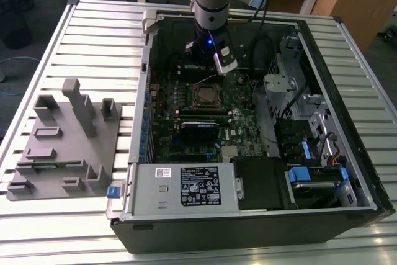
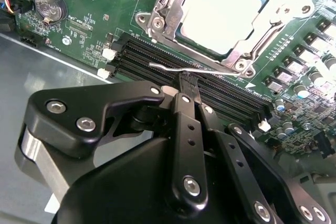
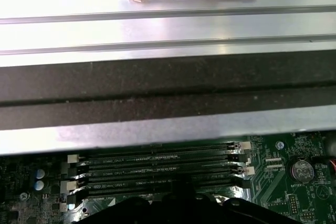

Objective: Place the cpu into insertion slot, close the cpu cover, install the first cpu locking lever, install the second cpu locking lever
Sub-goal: 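Install the first cpu locking lever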

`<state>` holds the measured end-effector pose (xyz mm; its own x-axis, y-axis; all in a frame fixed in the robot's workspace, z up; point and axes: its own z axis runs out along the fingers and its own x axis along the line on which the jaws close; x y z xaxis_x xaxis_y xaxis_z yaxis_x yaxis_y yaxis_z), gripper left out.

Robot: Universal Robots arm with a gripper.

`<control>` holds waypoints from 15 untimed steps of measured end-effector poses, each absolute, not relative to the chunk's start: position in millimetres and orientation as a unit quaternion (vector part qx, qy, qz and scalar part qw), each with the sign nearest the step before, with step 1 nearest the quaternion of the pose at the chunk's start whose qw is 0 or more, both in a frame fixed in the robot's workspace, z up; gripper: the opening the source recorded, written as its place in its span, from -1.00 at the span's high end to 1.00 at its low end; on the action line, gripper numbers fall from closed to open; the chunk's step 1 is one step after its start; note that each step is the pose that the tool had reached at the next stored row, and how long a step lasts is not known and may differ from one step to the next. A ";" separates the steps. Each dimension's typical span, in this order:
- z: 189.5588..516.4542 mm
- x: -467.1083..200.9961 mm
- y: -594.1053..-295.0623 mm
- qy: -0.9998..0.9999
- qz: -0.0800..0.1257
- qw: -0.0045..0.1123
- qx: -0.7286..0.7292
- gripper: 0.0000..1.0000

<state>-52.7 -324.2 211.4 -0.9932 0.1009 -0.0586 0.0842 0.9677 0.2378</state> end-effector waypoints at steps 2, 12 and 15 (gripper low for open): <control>211.3 -52.7 -324.2 0.991 0.118 0.035 0.047 0.79; 211.2 -63.4 -324.1 0.991 0.118 0.035 0.047 0.79; 211.2 -66.8 -324.1 0.991 0.118 0.035 0.047 0.79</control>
<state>-66.8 -324.1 211.2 -0.9932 0.1009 -0.0588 0.0842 0.9676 0.2381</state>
